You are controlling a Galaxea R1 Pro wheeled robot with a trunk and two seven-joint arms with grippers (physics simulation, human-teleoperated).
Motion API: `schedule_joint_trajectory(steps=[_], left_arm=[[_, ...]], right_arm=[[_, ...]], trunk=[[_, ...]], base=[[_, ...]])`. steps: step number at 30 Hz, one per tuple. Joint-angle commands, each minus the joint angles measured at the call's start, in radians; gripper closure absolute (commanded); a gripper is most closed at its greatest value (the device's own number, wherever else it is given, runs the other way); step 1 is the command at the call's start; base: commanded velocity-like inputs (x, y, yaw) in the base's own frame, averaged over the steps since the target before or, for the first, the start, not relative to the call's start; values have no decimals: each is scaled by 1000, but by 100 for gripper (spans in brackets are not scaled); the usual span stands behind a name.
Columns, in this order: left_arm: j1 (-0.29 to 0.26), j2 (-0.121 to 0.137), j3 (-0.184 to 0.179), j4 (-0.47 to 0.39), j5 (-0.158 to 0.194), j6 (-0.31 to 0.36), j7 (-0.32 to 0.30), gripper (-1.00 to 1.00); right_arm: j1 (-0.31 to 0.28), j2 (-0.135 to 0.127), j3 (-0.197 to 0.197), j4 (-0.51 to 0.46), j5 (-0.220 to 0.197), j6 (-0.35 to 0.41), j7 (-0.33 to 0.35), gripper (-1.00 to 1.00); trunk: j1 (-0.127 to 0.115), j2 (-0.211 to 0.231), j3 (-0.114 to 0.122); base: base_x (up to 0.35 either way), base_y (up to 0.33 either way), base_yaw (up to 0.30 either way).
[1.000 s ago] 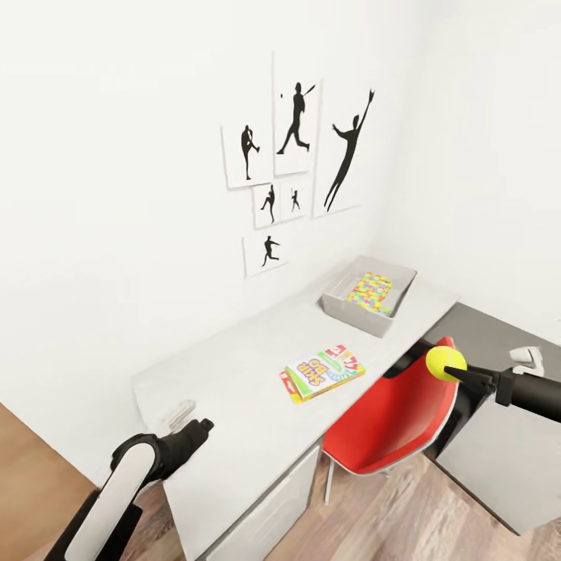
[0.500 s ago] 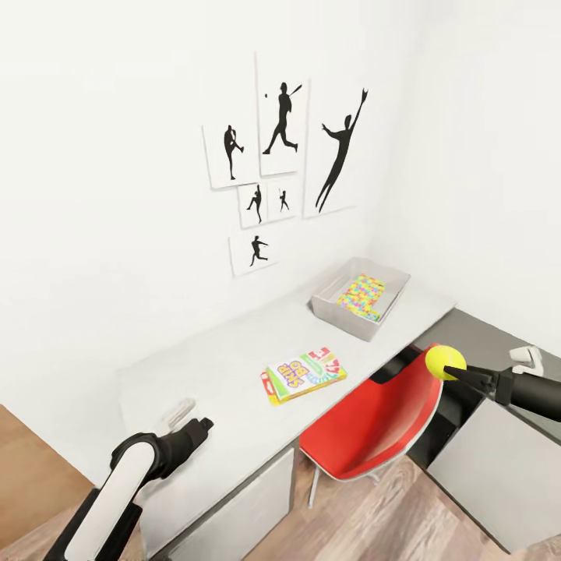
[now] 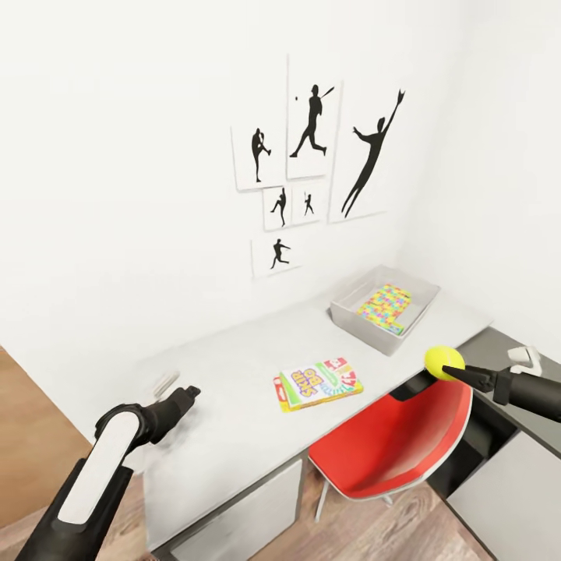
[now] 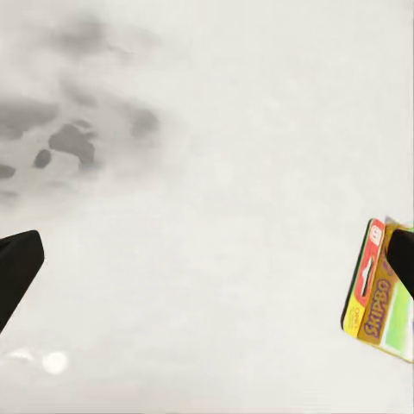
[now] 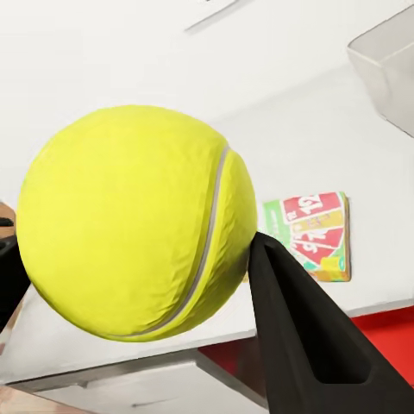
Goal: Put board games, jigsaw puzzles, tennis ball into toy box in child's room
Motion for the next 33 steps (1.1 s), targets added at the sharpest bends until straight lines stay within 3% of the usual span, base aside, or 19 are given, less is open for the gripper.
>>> schedule_joint_trajectory(steps=[1,5,13,24,33], left_arm=[[-2,1,-1,-1,5,3,7,-100],[-52,-1,28,-1,6,12,-3,-100],[-69,-2,33,-2,5,16,0,-100],[-74,-2,32,-1,4,17,3,-100],[-74,-3,32,-1,4,17,3,-100]], right_arm=[[-1,0,-1,-1,10,17,11,100],[-1,-1,-1,-1,10,17,10,100],[-1,-6,-1,-1,11,17,10,100],[-3,-11,-3,-1,11,22,12,100],[-6,-10,-3,-1,11,27,13,100]], trunk=[[1,-2,-2],[1,-2,-1],[1,-2,0],[1,-2,0],[1,-2,0]], base=[[5,-10,173],[3,-6,96],[1,-83,19],[0,-278,5],[0,-312,205]])
